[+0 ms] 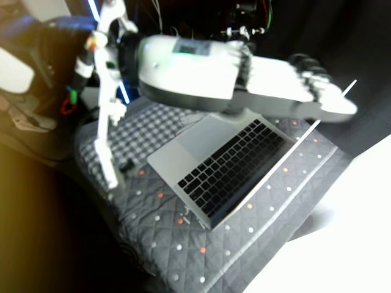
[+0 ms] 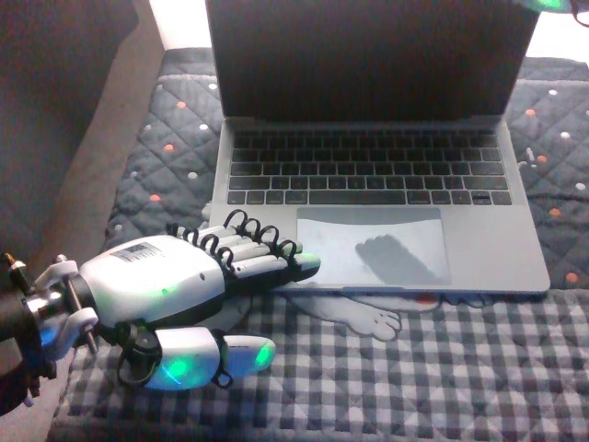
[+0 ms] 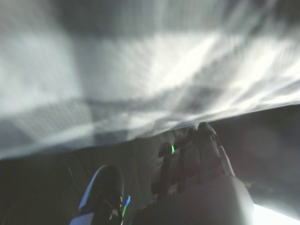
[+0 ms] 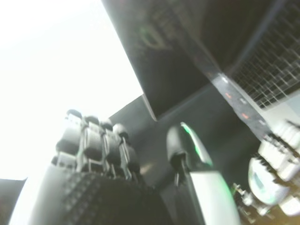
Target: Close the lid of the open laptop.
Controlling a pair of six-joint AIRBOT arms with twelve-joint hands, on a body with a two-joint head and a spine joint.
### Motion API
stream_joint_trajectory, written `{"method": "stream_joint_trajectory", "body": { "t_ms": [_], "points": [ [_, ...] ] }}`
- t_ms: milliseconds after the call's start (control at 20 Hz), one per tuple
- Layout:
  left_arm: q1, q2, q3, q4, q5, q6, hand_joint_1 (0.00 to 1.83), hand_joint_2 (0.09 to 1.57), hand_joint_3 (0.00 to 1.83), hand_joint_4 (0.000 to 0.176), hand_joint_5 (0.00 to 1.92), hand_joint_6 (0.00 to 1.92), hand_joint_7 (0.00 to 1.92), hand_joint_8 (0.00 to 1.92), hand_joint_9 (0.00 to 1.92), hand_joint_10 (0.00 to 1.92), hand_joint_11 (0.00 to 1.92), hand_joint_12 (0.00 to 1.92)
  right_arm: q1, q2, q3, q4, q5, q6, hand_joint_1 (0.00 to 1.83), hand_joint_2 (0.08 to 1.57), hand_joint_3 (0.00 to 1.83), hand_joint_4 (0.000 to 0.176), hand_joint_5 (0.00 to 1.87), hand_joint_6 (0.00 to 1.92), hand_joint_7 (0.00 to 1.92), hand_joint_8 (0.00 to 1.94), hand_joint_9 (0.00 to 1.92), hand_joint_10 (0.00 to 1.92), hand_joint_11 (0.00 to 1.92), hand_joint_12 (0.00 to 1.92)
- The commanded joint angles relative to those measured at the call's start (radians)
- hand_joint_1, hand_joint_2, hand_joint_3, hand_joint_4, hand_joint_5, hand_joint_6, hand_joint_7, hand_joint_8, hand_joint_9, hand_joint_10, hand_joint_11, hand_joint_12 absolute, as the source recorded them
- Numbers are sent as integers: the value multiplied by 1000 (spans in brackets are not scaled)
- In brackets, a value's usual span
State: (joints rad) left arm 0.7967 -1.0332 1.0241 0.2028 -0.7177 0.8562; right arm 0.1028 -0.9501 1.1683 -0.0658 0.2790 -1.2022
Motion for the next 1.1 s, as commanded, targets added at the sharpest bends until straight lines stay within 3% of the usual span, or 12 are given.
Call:
{"method": "stream_joint_trajectory", "body": {
  "t_ms": [0, 100, 150, 350, 450, 550, 600, 650, 700, 800, 1000, 1050],
  "points": [
    [-1, -5, 4, -18, -59, -4, 135, 1471, 0, 14, 86, 6, 56, 3, 46, 7, 0, 119, 14, 10, 6, 9, 102, -2, 302, 1364, 0, 0, 0, 0, 0, 0, 0, 0, 0, 0],
    [-2, -5, 3, -17, -63, -4, 127, 1474, 2, 6, 91, 3, 64, 1, 46, 6, 0, 165, 14, 2, 22, 21, 73, -2, 337, 1348, 0, 0, 0, 0, 0, 0, 0, 0, 0, 0],
    [-2, -4, 2, -18, -65, -5, 130, 1483, 2, 2, 79, 5, 48, 5, 19, 13, 0, 32, 14, -3, 29, 23, 59, -2, 354, 1345, 0, 0, 0, 0, 0, 0, 0, 0, 0, 0],
    [-2, -3, 0, -18, -69, -5, 174, 1469, 0, 26, 77, 3, 52, 3, 25, 17, 1, 3, 10, -7, 20, 21, 46, -2, 539, 1332, 0, 0, 0, 0, 0, 0, 0, 0, 0, 0],
    [-2, -3, -1, -20, -71, -5, 242, 1456, 0, 18, 104, 10, 72, 6, 52, 24, 15, 18, 5, 1, 3, 13, 46, -2, 452, 1326, 7, 0, 53, 6, 86, 20, 100, 34, 0, 568],
    [0, -1, -2, -25, -74, -5, 158, 1463, 0, 29, 75, 0, 57, 0, 49, 18, 3, 61, -5, 15, -34, -11, 50, -2, 614, 1301, 0, 0, 303, 121, 287, 66, 225, 121, 0, 1346],
    [1, 1, -3, -28, -76, -5, 147, 1463, 0, 29, 76, 2, 55, 0, 43, 14, 0, 66, -13, 22, -49, -19, 56, -1, 627, 1281, 2, 0, 248, 493, 348, 58, 213, 283, 0, 1533],
    [3, 3, -5, -30, -78, -4, 157, 1458, 0, 25, 90, 7, 64, 3, 52, 17, 0, 78, -20, 27, -58, -20, 60, -1, 646, 1260, 0, 0, 182, 676, 365, 41, 200, 397, 0, 1579],
    [6, 8, -8, -37, -81, -2, 112, 1463, 1, 23, 79, 2, 54, 2, 44, 13, 0, 66, -33, 33, -71, -21, 69, 0, 630, 1281, 3, 0, 66, 870, 422, 77, 159, 853, 6, 1834],
    [15, 16, -12, -50, -90, 4, 122, 1461, 1, 24, 84, 2, 70, 3, 56, 18, 0, 35, -45, 40, -91, -42, 81, 0, 635, 1282, 0, 0, 2, 1020, 377, 80, 48, 1106, 0, 1893],
    [15, 18, -13, -56, -90, 13, 217, 1452, 0, 10, 124, 4, 66, 6, 72, 20, 0, 217, -47, 43, -99, -61, 94, 1, 663, 1255, 0, 0, 0, 1172, 341, 82, 0, 984, 0, 1803],
    [15, 17, -13, -56, -90, 13, 185, 1455, 0, 11, 112, 1, 80, 9, 85, 25, 0, 230, -47, 44, -98, -61, 100, 0, 633, 1270, 2, 0, 0, 1236, 350, 119, 0, 1161, 0, 1897]
  ]
}}
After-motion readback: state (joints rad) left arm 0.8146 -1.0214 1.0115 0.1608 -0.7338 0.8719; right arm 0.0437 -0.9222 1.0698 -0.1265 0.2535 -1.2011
